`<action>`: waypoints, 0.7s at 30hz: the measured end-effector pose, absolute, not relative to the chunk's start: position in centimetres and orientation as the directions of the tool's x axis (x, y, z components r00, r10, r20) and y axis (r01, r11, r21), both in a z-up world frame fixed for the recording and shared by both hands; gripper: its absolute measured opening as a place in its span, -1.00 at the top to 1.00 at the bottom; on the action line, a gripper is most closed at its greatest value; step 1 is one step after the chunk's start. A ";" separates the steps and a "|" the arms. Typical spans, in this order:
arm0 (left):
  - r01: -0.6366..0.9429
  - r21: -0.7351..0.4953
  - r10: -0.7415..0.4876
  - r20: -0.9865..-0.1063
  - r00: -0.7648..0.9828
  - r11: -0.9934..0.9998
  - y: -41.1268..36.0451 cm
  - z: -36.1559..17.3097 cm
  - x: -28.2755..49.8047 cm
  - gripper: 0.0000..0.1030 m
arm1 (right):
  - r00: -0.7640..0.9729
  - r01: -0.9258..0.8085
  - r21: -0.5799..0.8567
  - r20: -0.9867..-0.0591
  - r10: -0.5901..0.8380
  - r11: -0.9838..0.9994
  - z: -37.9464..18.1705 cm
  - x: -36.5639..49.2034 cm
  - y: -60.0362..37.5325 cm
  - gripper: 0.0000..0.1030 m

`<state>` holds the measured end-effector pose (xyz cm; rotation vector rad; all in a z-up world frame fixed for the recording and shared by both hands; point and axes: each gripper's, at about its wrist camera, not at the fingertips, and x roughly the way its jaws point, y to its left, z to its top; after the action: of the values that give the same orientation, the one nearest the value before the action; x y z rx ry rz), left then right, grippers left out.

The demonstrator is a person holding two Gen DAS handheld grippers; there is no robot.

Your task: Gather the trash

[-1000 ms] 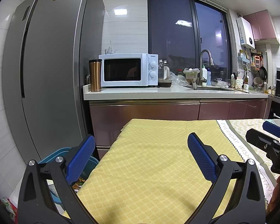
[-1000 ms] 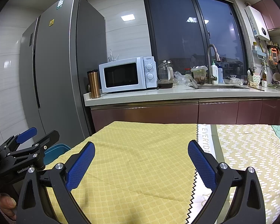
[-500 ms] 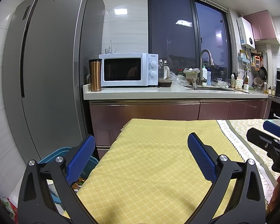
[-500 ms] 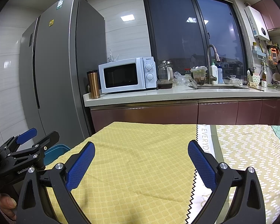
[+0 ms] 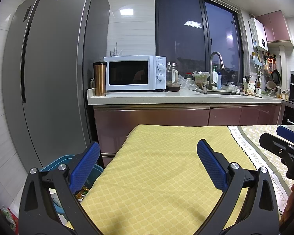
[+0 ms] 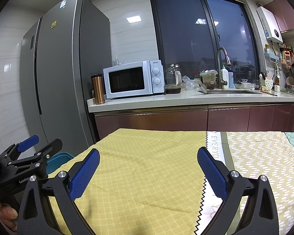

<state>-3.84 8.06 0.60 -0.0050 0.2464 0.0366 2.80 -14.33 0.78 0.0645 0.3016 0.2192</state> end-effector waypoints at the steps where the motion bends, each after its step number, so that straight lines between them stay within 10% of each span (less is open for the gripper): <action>1: -0.037 -0.001 0.036 -0.244 0.969 0.999 8.0 0.6 -3.9 -0.89 | 0.931 -0.205 0.096 -0.287 0.224 0.974 0.8 2.8 -14.3 -0.87; 21: -0.039 -0.002 0.037 -0.245 0.969 0.999 8.0 0.5 -3.8 -0.89 | 0.930 -0.204 0.098 -0.292 0.224 0.974 0.8 3.2 -14.3 -0.87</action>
<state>-3.83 8.04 0.53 -0.0071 0.2476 0.0386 3.23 -14.34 0.84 0.0658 0.3064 0.2197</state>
